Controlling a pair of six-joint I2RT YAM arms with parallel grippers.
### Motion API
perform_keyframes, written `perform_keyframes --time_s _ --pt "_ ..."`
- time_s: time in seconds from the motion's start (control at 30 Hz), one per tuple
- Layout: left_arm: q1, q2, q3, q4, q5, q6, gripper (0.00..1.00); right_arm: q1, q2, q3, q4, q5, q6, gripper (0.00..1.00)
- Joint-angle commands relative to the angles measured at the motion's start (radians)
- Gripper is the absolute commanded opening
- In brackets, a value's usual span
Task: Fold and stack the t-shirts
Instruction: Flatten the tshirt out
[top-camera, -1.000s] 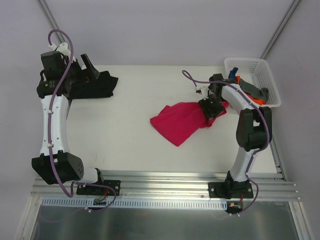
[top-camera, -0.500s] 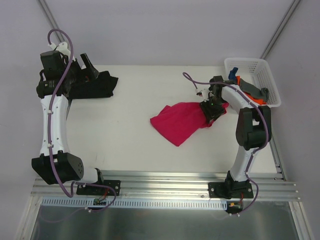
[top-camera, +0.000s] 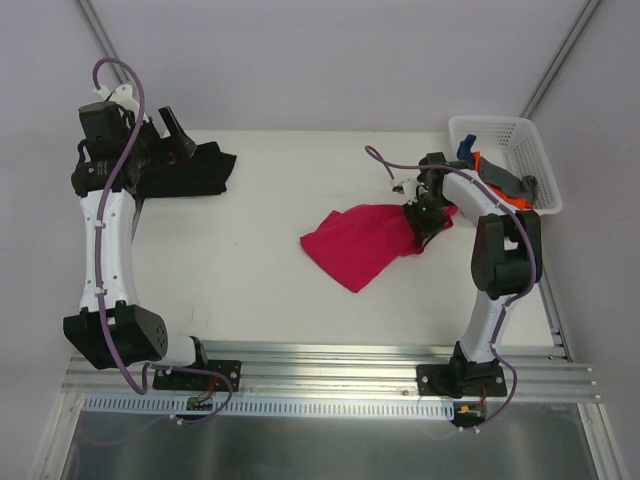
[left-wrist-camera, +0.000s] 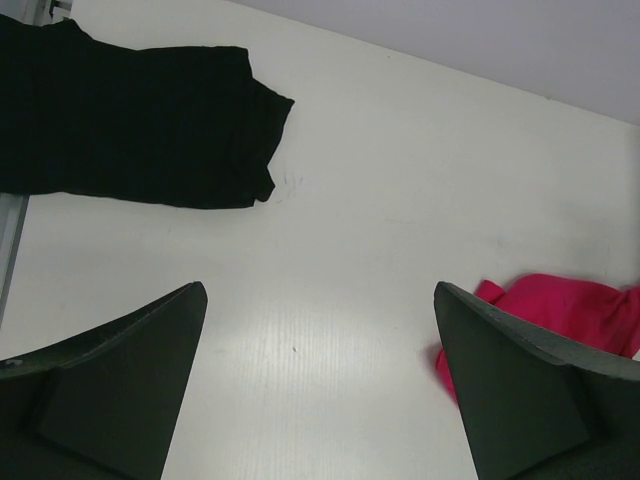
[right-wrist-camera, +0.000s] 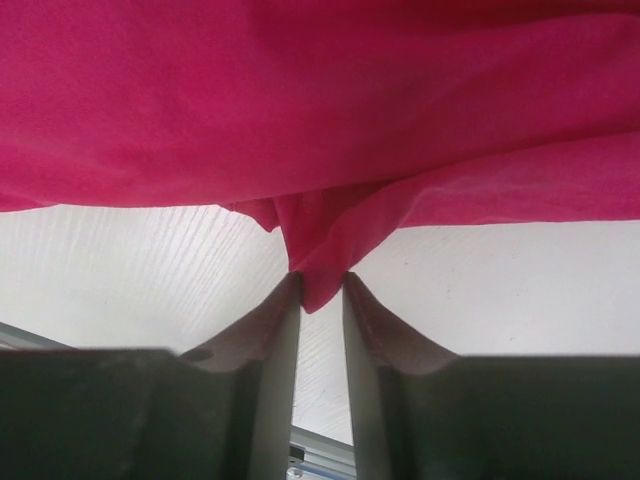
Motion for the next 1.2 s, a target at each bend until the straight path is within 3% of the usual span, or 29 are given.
perform_keyframes --time_s 0.0,0.07,0.2,0.37,0.7,0.73,0.83,0.97,1.1,1.17 --pt "0.007 -0.024 0.037 0.018 -0.012 0.013 0.99 -0.005 -0.005 -0.006 -0.032 -0.031 -0.018 0.23" --pt "0.007 -0.024 0.037 0.018 -0.012 0.013 0.99 -0.005 -0.006 -0.004 -0.032 -0.034 -0.018 0.19" --pt "0.009 -0.024 0.034 0.018 -0.014 0.013 0.99 -0.005 -0.014 -0.004 -0.029 -0.030 -0.014 0.01" --pt "0.007 -0.025 0.034 0.020 -0.006 0.016 0.99 -0.007 -0.019 0.058 -0.035 -0.025 0.002 0.01" --pt "0.001 0.015 -0.021 0.017 0.121 0.034 0.95 -0.005 0.018 0.658 -0.064 -0.036 0.081 0.01" --pt "0.000 0.022 -0.024 0.014 0.130 0.054 0.95 -0.007 0.083 0.851 -0.120 -0.043 0.098 0.00" --pt "-0.019 0.055 -0.026 0.002 0.181 0.117 0.93 -0.008 0.141 1.048 -0.125 -0.065 0.150 0.01" --pt "-0.057 0.079 -0.011 -0.044 0.212 0.180 0.93 -0.008 0.025 0.829 0.117 -0.063 0.158 0.01" --pt "-0.146 0.076 0.018 -0.095 0.204 0.312 0.94 -0.030 0.053 0.919 0.166 -0.101 0.239 0.01" --pt "-0.244 0.062 0.022 -0.113 0.186 0.379 0.96 -0.047 0.049 0.931 0.200 -0.108 0.276 0.01"
